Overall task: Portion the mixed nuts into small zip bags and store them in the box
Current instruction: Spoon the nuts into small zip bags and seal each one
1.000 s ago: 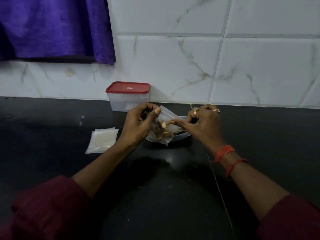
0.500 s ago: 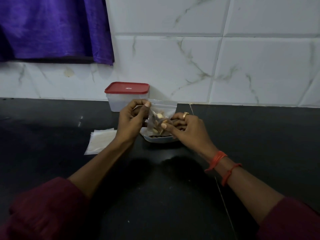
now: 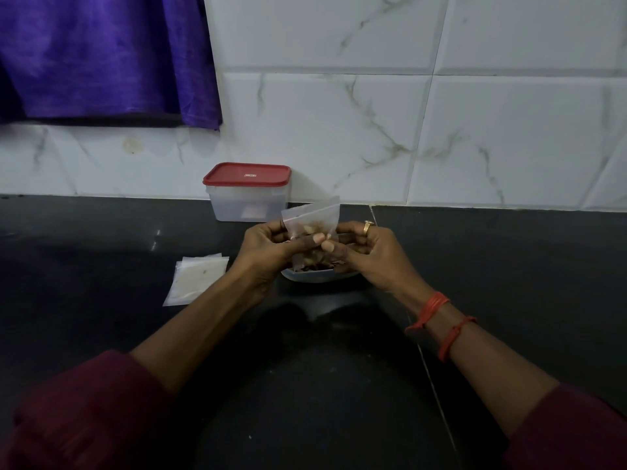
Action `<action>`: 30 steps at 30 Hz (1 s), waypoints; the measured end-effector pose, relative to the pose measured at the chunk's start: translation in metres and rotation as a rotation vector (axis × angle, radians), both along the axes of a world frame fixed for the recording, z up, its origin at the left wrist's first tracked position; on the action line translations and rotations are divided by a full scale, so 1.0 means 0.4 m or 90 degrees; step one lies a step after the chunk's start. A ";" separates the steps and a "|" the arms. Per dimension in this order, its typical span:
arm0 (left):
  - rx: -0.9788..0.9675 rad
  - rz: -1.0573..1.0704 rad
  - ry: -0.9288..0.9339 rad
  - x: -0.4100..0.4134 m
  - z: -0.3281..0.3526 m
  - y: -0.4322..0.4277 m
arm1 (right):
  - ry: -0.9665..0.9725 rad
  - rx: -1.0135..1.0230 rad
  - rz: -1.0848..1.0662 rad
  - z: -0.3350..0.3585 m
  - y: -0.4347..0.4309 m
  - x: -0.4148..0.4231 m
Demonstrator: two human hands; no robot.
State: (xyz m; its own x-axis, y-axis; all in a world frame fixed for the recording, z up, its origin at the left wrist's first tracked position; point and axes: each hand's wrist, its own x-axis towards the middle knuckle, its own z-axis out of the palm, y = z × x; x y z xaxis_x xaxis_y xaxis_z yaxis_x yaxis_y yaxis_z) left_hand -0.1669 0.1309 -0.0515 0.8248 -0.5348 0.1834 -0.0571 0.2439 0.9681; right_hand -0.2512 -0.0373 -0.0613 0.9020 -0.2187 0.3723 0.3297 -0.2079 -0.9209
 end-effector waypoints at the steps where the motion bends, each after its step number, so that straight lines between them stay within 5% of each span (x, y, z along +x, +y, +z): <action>1: -0.001 -0.007 0.010 -0.001 0.001 0.002 | 0.004 0.006 0.002 0.000 0.001 0.001; 17: 0.020 0.060 -0.028 0.002 -0.007 -0.004 | 0.022 0.075 -0.011 0.000 -0.001 0.007; 30: 0.017 0.156 0.005 0.059 0.012 0.026 | -0.020 0.131 -0.286 0.039 -0.154 0.018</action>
